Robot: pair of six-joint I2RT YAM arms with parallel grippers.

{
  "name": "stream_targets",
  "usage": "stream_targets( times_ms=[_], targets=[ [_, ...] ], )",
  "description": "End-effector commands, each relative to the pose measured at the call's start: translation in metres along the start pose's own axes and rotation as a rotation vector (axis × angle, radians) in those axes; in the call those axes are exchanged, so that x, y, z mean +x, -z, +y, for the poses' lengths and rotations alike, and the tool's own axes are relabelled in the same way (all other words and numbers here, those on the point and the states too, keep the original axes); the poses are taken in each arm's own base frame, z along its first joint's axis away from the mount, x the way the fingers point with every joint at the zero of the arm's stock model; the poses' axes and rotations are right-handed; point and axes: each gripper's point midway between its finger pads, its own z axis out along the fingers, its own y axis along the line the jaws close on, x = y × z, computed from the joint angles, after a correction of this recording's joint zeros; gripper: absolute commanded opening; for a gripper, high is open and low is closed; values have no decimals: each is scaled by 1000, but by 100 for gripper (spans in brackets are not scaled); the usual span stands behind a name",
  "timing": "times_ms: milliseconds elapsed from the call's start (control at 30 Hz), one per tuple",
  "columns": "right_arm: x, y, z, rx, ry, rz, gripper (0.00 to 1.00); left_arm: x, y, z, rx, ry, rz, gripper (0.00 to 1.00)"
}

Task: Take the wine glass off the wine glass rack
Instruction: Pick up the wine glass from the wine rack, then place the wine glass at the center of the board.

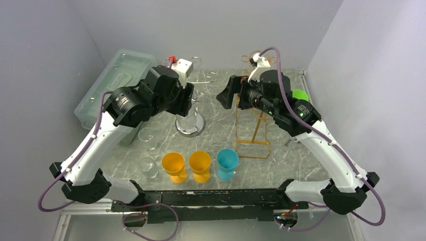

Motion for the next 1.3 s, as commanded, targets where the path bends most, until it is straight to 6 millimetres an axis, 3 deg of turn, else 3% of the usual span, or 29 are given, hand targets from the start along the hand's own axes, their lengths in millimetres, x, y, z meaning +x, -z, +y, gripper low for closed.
stream_targets(
  times_ms=[0, 100, 400, 533, 900, 1267],
  targets=[
    [-10, 9, 18, -82, -30, -48, 100, -27, 33, -9, 91, 85, -114, 22],
    [-10, 11, 21, -96, -47, -49, 100, -28, 40, -14, 124, 109, -113, 22],
    [12, 18, 56, -283, -138, 25, 100, -38, 60, -33, 240, 230, -138, 20],
    [20, 24, 60, -312, -200, 28, 100, -46, 66, -36, 269, 298, -172, 20],
    [18, 47, 71, -415, -362, -23, 99, -66, 74, -44, 389, 469, -243, 21],
    [14, 54, 81, -484, -445, -31, 87, -89, 77, -45, 516, 608, -304, 20]
  ],
)
